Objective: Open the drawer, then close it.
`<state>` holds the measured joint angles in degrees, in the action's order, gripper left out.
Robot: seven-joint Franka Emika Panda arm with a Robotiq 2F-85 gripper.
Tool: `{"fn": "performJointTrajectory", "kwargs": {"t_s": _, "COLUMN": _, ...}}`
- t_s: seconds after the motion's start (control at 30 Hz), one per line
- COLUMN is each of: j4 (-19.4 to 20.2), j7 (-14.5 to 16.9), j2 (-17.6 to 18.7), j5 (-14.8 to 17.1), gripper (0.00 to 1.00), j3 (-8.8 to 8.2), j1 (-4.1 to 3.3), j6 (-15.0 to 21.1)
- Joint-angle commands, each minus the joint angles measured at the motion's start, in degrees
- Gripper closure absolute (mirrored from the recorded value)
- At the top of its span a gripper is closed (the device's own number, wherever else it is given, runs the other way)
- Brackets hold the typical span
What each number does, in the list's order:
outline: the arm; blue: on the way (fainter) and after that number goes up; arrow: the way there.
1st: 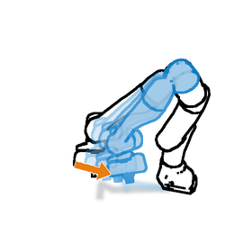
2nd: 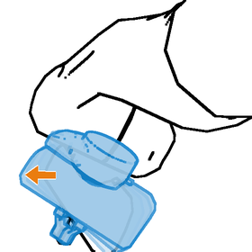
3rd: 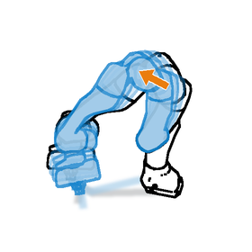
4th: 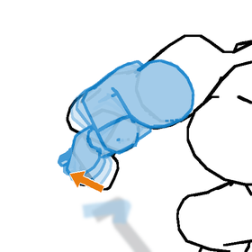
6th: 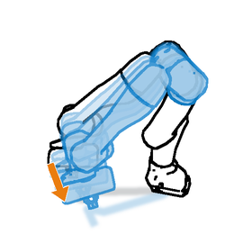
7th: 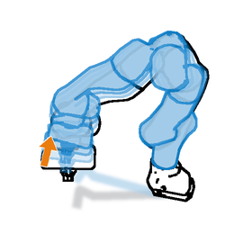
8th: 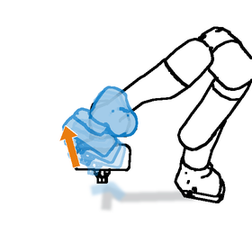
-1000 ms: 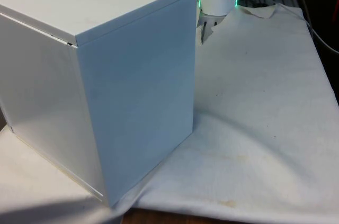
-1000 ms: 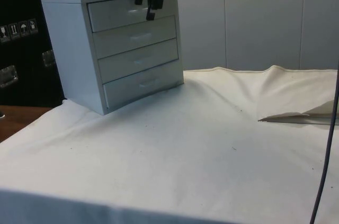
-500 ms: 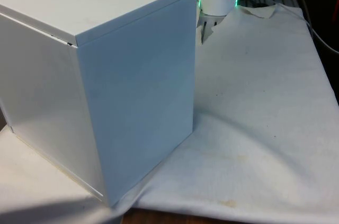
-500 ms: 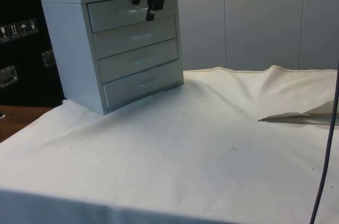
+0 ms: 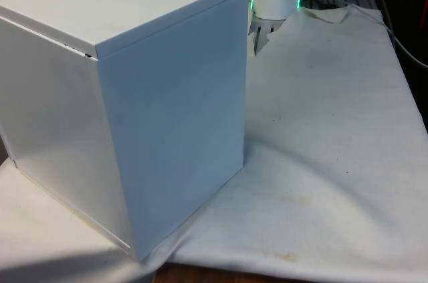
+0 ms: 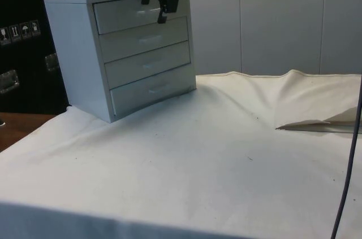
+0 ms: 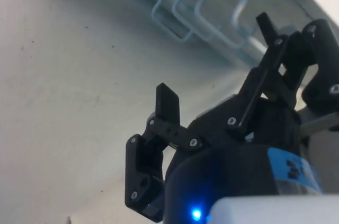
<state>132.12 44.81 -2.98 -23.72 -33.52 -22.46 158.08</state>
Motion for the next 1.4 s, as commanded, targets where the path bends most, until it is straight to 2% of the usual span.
{"fn": "performJointTrajectory", "kwargs": {"t_s": 0.0, "j4": -0.1, "j7": -1.7, "j2": 0.2, "j5": -3.0, "gripper": 0.00, "j3": -0.23, "j1": 0.63, "j6": 1.3}}
{"fn": "performJointTrajectory", "kwargs": {"t_s": 0.27, "j4": 1.0, "j7": -4.9, "j2": -0.8, "j5": -8.7, "gripper": 0.00, "j3": -0.34, "j1": 0.86, "j6": 3.0}}
{"fn": "performJointTrajectory", "kwargs": {"t_s": 0.3, "j4": 1.5, "j7": -3.6, "j2": -1.1, "j5": -6.4, "gripper": 0.00, "j3": -0.23, "j1": 0.17, "j6": 1.9}}
{"fn": "performJointTrajectory", "kwargs": {"t_s": 0.33, "j4": 1.2, "j7": -5.3, "j2": -0.9, "j5": -9.3, "gripper": 0.00, "j3": -0.34, "j1": 0.86, "j6": 3.2}}
{"fn": "performJointTrajectory", "kwargs": {"t_s": 0.57, "j4": 2.1, "j7": -8.2, "j2": -1.1, "j5": -14.0, "gripper": 0.00, "j3": -0.46, "j1": 1.03, "j6": 4.7}}
{"fn": "performJointTrajectory", "kwargs": {"t_s": 0.6, "j4": 2.7, "j7": -7.0, "j2": -1.5, "j5": -12.0, "gripper": 0.00, "j3": -0.40, "j1": 0.34, "j6": 3.7}}
{"fn": "performJointTrajectory", "kwargs": {"t_s": 0.63, "j4": 2.2, "j7": -8.5, "j2": -1.0, "j5": -14.4, "gripper": 0.00, "j3": -0.57, "j1": 1.09, "j6": 5.0}}
{"fn": "performJointTrajectory", "kwargs": {"t_s": 0.67, "j4": 2.3, "j7": -8.9, "j2": -0.7, "j5": -15.0, "gripper": 0.00, "j3": -0.80, "j1": 1.09, "j6": 5.7}}
{"fn": "performJointTrajectory", "kwargs": {"t_s": 0.83, "j4": 2.6, "j7": -8.8, "j2": 0.6, "j5": -15.0, "gripper": 0.00, "j3": -1.78, "j1": 1.09, "j6": 7.8}}
{"fn": "performJointTrajectory", "kwargs": {"t_s": 0.87, "j4": 3.2, "j7": -7.8, "j2": 0.1, "j5": -13.5, "gripper": 0.00, "j3": -1.66, "j1": 0.52, "j6": 6.6}}
{"fn": "performJointTrajectory", "kwargs": {"t_s": 0.9, "j4": 2.6, "j7": -8.7, "j2": 0.9, "j5": -15.0, "gripper": 0.00, "j3": -2.01, "j1": 1.09, "j6": 8.3}}
{"fn": "performJointTrajectory", "kwargs": {"t_s": 1.13, "j4": 2.6, "j7": -8.4, "j2": 3.3, "j5": -14.4, "gripper": 0.00, "j3": -3.55, "j1": 0.86, "j6": 11.6}}
{"fn": "performJointTrajectory", "kwargs": {"t_s": 1.17, "j4": 3.2, "j7": -7.8, "j2": 2.9, "j5": -13.5, "gripper": 0.00, "j3": -3.32, "j1": 0.57, "j6": 10.8}}
{"fn": "performJointTrajectory", "kwargs": {"t_s": 1.2, "j4": 2.6, "j7": -8.4, "j2": 3.4, "j5": -14.4, "gripper": 0.00, "j3": -3.61, "j1": 0.86, "j6": 11.7}}
{"fn": "performJointTrajectory", "kwargs": {"t_s": 1.37, "j4": 2.7, "j7": -8.3, "j2": 3.4, "j5": -14.2, "gripper": 0.02, "j3": -3.55, "j1": 0.80, "j6": 11.5}}
